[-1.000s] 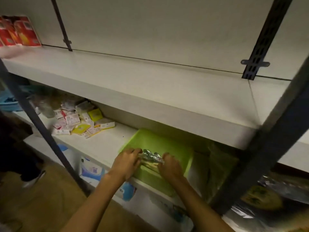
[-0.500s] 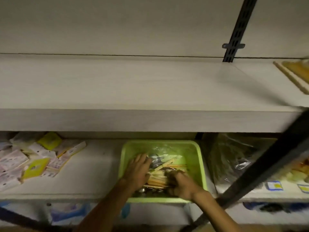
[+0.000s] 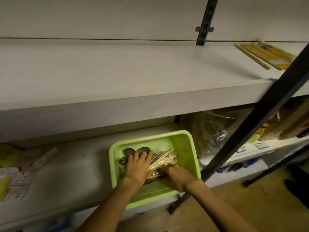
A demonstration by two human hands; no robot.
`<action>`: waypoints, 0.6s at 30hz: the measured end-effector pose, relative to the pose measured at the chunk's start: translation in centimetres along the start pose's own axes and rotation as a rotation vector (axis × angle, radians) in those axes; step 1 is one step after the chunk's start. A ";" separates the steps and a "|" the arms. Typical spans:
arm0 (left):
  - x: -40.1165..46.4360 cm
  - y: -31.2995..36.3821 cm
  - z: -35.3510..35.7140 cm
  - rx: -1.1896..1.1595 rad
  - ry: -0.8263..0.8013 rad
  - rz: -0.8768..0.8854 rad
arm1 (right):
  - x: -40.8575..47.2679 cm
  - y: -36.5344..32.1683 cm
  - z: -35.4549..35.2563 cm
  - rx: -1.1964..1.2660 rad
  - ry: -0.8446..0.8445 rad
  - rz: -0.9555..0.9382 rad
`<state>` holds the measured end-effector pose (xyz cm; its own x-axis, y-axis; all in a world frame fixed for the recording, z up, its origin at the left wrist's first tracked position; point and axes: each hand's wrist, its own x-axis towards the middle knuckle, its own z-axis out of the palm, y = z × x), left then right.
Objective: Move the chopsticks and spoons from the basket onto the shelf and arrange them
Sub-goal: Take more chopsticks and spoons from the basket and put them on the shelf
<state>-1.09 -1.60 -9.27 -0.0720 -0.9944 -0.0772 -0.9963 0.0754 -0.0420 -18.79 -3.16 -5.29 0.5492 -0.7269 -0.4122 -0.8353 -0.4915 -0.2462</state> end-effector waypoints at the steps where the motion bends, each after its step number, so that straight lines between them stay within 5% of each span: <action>1: 0.1 0.0 -0.1 0.014 0.001 0.007 | 0.2 -0.3 0.1 -0.019 0.004 -0.011; 8: 0.6 0.0 -0.8 0.098 0.053 0.069 | 0.6 -0.8 1.8 -0.119 0.133 -0.071; 18: 2.0 -0.7 -2.1 0.032 0.068 -0.058 | 2.2 1.0 2.0 -0.139 0.195 -0.104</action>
<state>-0.65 -3.80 -7.31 -0.0180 -0.9998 -0.0059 -0.9970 0.0184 -0.0758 -18.49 -4.26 -8.23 0.6371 -0.7414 -0.2110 -0.7706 -0.6195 -0.1501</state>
